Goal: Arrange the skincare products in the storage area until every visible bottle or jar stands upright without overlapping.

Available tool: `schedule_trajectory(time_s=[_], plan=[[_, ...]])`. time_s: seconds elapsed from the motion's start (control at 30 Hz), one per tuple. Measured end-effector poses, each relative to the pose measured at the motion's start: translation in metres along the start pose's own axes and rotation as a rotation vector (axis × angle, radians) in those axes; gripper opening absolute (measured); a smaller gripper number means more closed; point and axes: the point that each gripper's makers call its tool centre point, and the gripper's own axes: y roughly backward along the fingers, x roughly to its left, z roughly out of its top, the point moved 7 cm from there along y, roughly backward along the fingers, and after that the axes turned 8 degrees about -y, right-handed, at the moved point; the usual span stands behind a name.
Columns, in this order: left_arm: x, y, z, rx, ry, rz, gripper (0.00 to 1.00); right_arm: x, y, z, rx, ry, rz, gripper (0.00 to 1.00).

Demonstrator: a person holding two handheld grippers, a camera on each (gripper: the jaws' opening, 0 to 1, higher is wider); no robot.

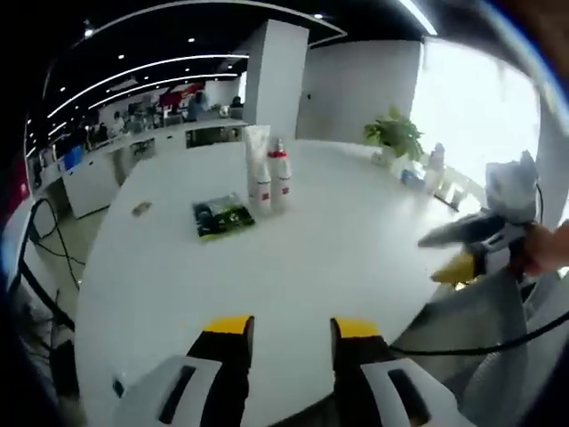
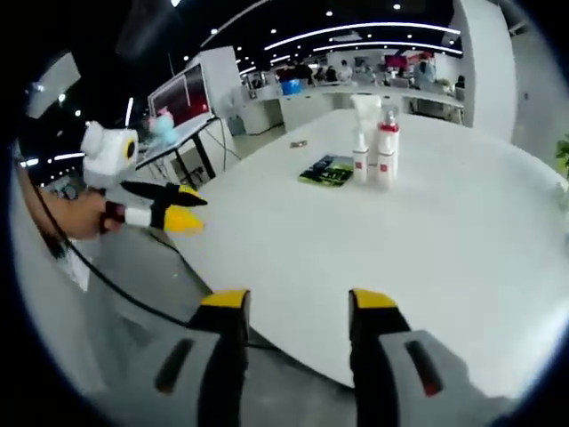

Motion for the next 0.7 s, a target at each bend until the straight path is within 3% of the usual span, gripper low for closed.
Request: schedule_trajectory(time_s=[0.03,0.07,0.17,0.23,0.33,0.43,0.5,0.6,0.7], plan=[[0.006,0.002,0.0,0.001,0.007,0.008,0.4,0.001,0.0,0.0,0.003,0.0,-0.002,0.45],[0.032,0.009,-0.004,-0.003,0.01,0.05,0.41,0.002,-0.001,0.0,0.01,-0.002,-0.017,0.45],[0.078,0.018,-0.024,0.014,0.04,0.083,0.46,0.001,0.0,0.001,0.011,-0.011,-0.063,0.45],[0.106,0.022,-0.049,0.103,0.028,0.098,0.52,0.001,0.001,0.001,0.004,-0.042,-0.083,0.45],[0.133,0.023,-0.081,0.229,0.002,0.046,0.68,0.004,0.002,0.001,0.0,-0.048,-0.111,0.45],[0.154,0.024,-0.102,0.308,-0.102,0.018,0.69,0.008,0.001,0.0,0.004,-0.052,-0.127,0.45],[0.161,0.024,-0.108,0.332,-0.164,0.014,0.69,0.011,0.001,0.0,0.009,-0.044,-0.131,0.45],[0.159,0.02,-0.108,0.348,-0.203,-0.053,0.68,0.012,0.001,0.0,0.007,-0.044,-0.134,0.45],[0.162,0.015,-0.115,0.403,-0.274,-0.086,0.66,0.013,0.0,0.0,0.011,-0.053,-0.139,0.45]])
